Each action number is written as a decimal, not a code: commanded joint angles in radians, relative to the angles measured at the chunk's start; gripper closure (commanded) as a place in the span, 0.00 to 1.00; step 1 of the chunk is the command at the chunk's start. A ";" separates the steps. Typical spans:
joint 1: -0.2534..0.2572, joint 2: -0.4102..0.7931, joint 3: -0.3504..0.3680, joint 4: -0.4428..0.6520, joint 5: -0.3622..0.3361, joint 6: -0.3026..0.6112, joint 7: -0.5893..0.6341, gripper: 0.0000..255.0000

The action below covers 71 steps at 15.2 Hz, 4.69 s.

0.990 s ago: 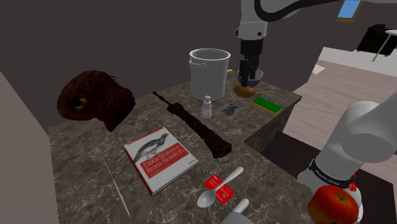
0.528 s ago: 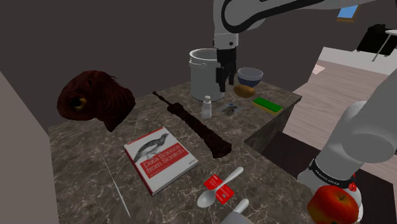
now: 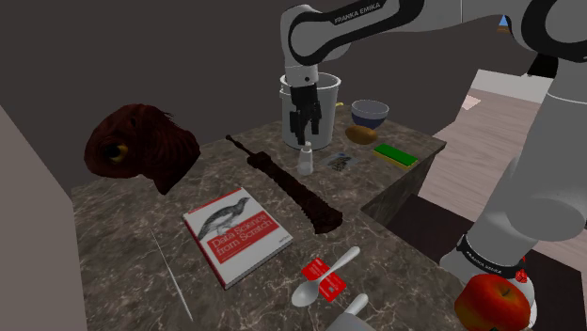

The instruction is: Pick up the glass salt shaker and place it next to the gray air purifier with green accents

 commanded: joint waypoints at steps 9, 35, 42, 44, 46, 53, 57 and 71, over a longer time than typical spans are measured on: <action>0.003 0.011 0.003 -0.074 0.002 0.084 0.001 0.00; 0.001 -0.025 0.004 0.044 0.004 -0.069 0.007 1.00; 0.001 -0.031 0.004 0.130 0.004 -0.161 0.012 1.00; 0.001 -0.031 0.004 0.157 0.004 -0.188 0.014 1.00; 0.001 -0.030 0.004 0.185 0.004 -0.215 0.015 1.00; 0.001 -0.018 0.004 0.295 0.003 -0.313 0.022 1.00; 0.002 -0.005 0.005 0.366 0.003 -0.371 0.026 1.00; 0.008 0.092 0.008 0.695 -0.003 -0.604 0.048 1.00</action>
